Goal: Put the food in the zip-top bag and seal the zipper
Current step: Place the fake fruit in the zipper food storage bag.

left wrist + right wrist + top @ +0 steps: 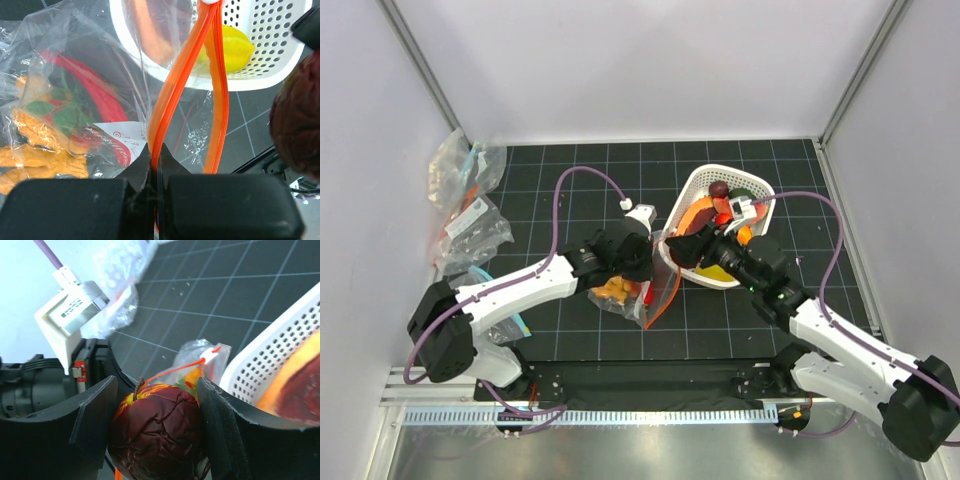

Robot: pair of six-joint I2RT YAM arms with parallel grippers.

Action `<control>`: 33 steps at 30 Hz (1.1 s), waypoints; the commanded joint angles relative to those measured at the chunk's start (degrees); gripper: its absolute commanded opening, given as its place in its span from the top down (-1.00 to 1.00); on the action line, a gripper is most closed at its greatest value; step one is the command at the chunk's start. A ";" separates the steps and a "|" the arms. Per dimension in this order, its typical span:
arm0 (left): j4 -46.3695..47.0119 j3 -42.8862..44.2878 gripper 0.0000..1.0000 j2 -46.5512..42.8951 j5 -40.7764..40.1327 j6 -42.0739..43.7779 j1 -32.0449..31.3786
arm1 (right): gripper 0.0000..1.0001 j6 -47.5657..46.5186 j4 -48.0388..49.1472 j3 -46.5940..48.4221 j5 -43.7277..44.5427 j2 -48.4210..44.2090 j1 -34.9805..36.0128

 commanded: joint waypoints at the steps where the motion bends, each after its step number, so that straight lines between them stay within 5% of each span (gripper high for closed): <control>1: 3.81 0.69 0.99 -2.74 1.97 -2.09 0.19 | 0.02 3.70 10.89 -1.98 2.30 -0.38 1.58; 7: 7.15 -0.45 0.99 -2.92 6.71 -4.29 1.41 | 0.02 6.26 15.48 -3.21 5.21 2.87 3.95; 13: 14.53 -4.76 1.00 -1.78 21.72 -9.74 8.53 | 0.03 5.73 17.50 -2.86 12.76 6.56 7.38; 24: 15.25 -5.99 1.00 -3.62 21.22 -9.48 9.24 | -0.01 0.46 14.68 0.57 20.14 12.37 13.36; 28: 15.25 -5.73 1.00 -3.27 22.10 -9.74 9.24 | -0.24 0.64 12.42 1.36 26.90 13.60 15.12; 33: 15.16 -6.35 0.99 -4.24 20.52 -9.31 9.33 | -0.92 -1.03 10.82 2.59 33.25 15.62 17.92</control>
